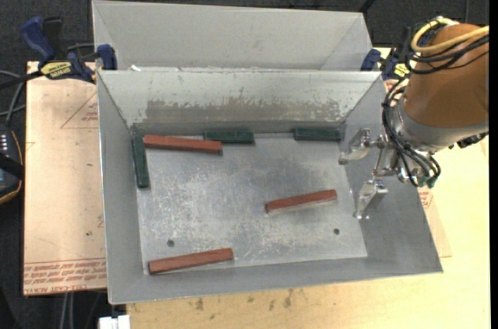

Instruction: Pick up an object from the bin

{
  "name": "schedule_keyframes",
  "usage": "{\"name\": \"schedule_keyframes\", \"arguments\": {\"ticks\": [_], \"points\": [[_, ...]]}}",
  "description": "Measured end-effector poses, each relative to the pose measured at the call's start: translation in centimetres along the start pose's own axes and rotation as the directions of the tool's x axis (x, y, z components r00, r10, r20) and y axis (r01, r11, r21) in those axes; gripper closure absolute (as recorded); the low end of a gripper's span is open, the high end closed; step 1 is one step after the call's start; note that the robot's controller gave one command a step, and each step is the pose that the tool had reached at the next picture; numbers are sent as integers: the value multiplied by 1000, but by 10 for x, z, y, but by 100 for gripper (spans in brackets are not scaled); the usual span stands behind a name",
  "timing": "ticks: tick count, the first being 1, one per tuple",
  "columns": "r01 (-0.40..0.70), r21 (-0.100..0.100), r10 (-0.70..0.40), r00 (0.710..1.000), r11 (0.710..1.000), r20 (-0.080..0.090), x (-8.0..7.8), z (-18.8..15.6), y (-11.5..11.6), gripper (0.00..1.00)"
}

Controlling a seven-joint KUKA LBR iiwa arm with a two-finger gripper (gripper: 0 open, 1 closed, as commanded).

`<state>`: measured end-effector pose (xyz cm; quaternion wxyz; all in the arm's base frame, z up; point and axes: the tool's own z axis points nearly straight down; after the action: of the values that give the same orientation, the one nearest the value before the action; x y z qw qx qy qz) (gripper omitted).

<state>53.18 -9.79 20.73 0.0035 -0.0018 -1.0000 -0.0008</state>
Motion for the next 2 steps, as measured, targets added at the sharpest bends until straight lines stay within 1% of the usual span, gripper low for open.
{"name": "schedule_keyframes", "arguments": {"ticks": [1,2], "points": [[3,1,-3,1000,1000,8,-2,-4,0,0],[60,3,-60,998,998,15,-14,39,7,0]]}}
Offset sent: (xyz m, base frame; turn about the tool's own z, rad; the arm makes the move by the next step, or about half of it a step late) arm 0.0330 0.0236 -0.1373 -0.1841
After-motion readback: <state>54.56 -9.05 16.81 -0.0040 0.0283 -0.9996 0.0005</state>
